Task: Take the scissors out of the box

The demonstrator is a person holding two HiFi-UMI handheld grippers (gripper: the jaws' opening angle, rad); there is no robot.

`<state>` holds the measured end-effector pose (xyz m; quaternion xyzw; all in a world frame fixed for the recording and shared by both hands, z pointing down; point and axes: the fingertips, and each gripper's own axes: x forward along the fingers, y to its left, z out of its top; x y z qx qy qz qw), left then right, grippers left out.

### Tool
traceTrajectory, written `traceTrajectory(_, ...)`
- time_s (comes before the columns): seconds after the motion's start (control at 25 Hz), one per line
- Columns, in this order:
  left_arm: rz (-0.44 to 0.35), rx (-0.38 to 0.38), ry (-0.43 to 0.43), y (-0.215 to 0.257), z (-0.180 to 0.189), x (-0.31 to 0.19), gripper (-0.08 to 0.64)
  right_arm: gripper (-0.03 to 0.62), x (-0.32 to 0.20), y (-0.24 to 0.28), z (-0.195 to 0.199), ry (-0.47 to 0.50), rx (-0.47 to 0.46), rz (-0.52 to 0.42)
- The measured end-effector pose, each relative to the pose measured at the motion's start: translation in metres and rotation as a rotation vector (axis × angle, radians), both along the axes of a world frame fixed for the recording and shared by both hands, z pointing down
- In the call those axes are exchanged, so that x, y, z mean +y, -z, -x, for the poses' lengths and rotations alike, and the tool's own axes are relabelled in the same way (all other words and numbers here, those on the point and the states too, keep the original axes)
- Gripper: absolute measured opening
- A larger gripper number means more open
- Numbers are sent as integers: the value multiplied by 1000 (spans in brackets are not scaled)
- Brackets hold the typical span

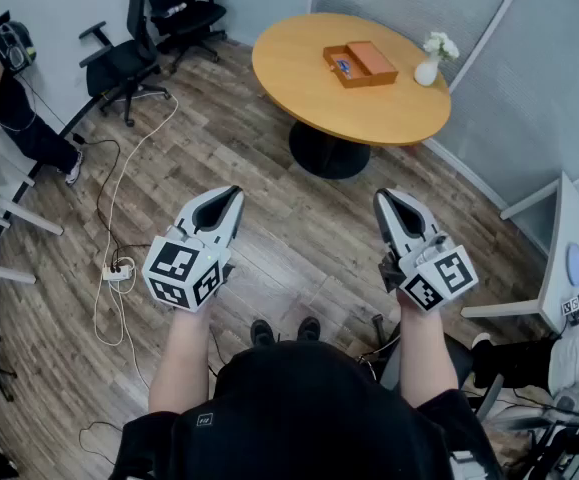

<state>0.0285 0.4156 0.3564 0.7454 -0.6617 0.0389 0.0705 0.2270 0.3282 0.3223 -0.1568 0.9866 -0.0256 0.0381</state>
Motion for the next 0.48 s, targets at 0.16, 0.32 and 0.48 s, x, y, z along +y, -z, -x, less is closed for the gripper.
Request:
traceTrajectory(0.16,-2,10,1,0,4,5,28,35,7,-1,4,3,4,3)
traceTrajectory(0.32,-5,17,-1,-1,7,8,28,35,10,-5,8,0,10,10)
traceTrajectory(0.48,-13,36,-9,-1,14,18,28,35,13,-6,12,-31,10,20)
